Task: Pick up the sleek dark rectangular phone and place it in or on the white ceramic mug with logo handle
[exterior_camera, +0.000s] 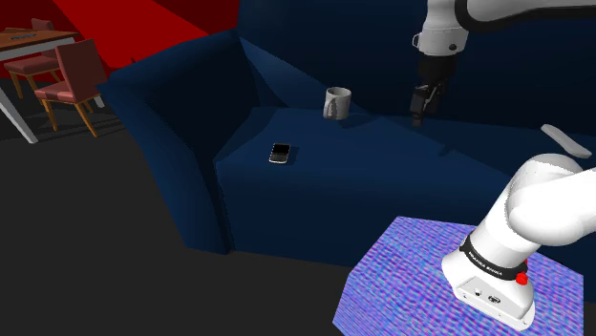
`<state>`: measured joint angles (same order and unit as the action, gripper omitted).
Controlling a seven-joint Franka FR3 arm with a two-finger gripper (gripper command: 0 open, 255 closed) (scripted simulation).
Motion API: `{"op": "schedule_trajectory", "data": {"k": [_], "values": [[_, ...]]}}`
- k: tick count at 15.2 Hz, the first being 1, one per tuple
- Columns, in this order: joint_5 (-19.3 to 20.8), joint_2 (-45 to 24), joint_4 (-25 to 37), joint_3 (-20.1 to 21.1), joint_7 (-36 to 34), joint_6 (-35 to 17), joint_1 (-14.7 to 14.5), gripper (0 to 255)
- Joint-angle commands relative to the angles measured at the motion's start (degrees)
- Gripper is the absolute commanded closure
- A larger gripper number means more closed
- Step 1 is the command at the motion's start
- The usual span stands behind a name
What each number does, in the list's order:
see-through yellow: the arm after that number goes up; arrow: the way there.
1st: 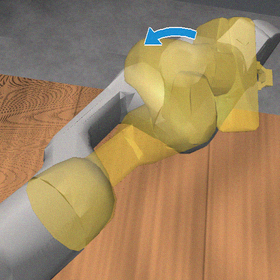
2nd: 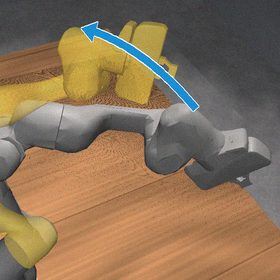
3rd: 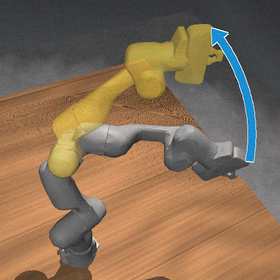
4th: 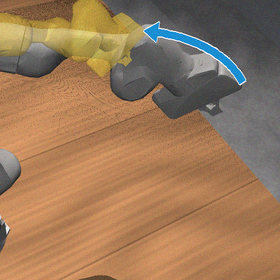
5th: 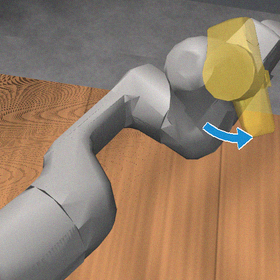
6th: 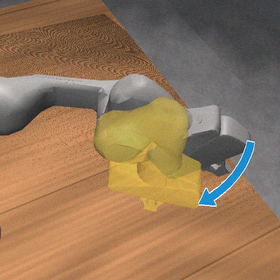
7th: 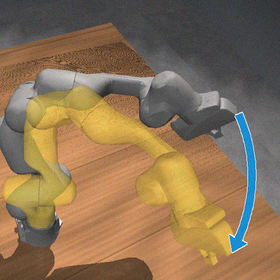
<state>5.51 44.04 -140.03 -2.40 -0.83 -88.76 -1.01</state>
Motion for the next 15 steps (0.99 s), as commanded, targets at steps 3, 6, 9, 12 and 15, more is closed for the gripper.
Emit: {"op": "schedule_trajectory", "data": {"k": [3,6,9,12,15], "values": [[-1.8,-2.3,-0.5,1.9,-4.0,-3.3,-0.1,0],[-4.0,-6.3,-0.6,4.6,-9.9,-8.3,-0.3,0],[-5.7,-11.1,0.2,7.1,-15.7,-13.3,-0.3,0],[-6.8,-16.5,1.9,9.6,-21.3,-18.0,-0.1,0],[-7.2,-22.3,4.4,11.8,-26.9,-22.4,0.2,0]]}}
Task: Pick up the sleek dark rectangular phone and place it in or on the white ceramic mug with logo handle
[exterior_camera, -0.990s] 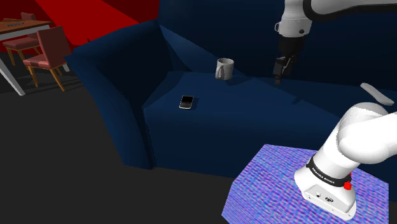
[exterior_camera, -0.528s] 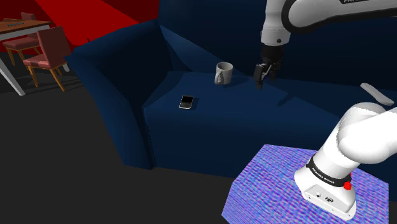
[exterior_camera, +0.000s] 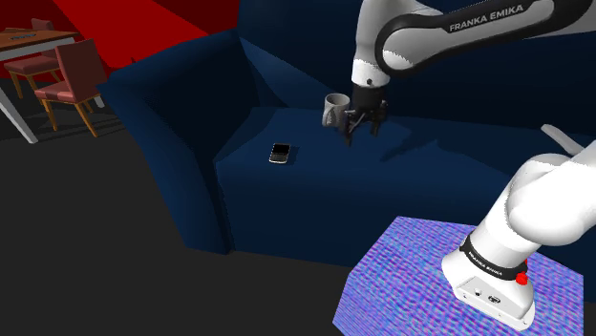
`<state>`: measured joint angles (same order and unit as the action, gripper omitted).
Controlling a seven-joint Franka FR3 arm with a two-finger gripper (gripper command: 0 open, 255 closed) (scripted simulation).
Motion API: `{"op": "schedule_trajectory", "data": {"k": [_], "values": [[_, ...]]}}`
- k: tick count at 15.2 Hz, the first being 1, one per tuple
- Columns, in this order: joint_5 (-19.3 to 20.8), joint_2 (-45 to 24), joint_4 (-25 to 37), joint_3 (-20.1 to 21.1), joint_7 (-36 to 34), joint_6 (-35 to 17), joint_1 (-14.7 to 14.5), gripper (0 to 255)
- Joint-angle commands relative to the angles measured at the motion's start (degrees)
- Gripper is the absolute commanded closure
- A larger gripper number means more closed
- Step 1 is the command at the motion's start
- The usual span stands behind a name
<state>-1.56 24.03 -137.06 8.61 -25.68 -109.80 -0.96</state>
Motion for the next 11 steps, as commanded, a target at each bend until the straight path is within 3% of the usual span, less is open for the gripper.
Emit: {"op": "schedule_trajectory", "data": {"k": [1,11], "values": [[0.0,-4.3,2.4,1.4,-3.9,-2.7,0.3,0],[5.0,-25.6,17.1,5.5,-23.1,-12.2,1.0,0]]}}
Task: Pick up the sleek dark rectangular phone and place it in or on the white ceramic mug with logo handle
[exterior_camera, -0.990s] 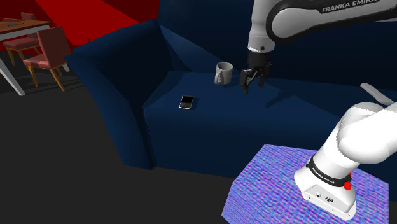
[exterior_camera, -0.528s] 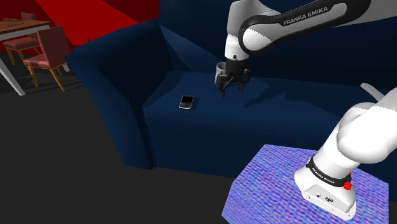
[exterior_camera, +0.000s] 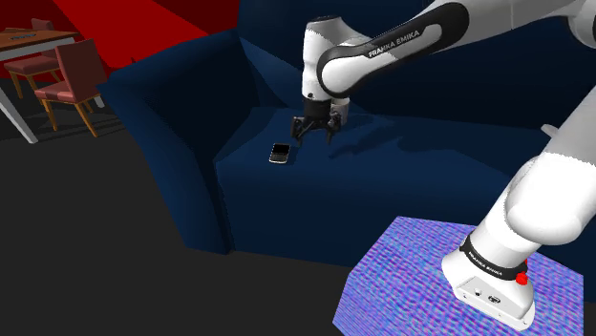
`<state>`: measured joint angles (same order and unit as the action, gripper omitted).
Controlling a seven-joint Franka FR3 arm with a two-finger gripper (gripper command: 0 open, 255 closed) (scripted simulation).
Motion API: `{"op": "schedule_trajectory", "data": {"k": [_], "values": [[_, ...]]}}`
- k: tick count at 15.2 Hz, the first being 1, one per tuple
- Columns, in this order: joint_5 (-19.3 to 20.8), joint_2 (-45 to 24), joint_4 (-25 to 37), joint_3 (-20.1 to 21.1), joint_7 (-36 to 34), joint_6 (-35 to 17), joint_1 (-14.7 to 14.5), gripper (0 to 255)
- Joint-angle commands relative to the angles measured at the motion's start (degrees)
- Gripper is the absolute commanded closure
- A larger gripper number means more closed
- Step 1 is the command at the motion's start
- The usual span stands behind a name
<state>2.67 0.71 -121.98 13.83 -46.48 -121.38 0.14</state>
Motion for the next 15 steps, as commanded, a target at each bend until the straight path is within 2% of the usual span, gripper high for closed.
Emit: {"op": "schedule_trajectory", "data": {"k": [1,10,15], "values": [[1.6,-4.5,3.9,0.4,-4.2,-1.1,-0.3,0],[7.5,-23.1,23.7,-1.8,-17.8,-1.9,-3.1,0],[8.2,-25.0,22.5,-2.1,-18.2,-4.9,-3.2,0]]}}
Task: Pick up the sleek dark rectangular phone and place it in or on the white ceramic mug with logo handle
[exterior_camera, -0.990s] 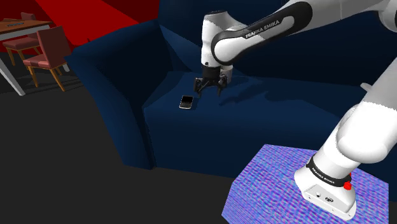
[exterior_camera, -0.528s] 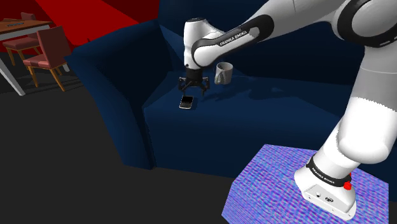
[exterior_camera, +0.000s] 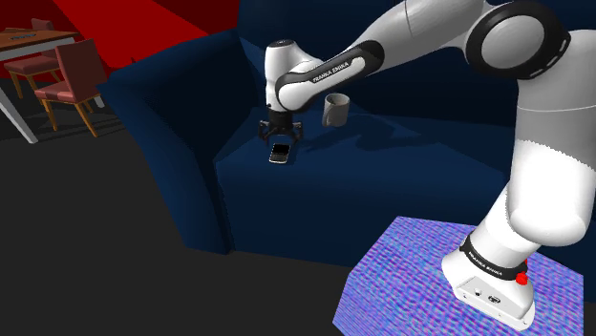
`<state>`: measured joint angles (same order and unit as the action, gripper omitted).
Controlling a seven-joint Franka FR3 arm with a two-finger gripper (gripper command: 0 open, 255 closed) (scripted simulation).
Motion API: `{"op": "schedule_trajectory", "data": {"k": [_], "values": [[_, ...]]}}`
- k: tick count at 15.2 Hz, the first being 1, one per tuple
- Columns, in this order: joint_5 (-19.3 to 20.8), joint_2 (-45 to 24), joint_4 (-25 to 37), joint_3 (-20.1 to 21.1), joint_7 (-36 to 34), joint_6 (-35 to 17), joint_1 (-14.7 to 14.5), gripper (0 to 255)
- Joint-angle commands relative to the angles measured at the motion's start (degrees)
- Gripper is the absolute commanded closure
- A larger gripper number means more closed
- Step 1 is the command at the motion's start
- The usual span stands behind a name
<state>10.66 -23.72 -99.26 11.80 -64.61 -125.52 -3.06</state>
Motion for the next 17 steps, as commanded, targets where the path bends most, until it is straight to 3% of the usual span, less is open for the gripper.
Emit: {"op": "schedule_trajectory", "data": {"k": [1,10,11,17], "values": [[0.3,-1.0,-0.4,-0.2,-0.2,-1.3,0.0,0],[0.5,-1.6,-0.6,-0.3,-0.3,-2.2,0.0,0],[0.5,-1.6,-0.6,-0.3,-0.3,-2.2,0.0,255],[0.5,-1.6,-0.7,-0.3,-0.3,-2.2,0.0,255]]}}
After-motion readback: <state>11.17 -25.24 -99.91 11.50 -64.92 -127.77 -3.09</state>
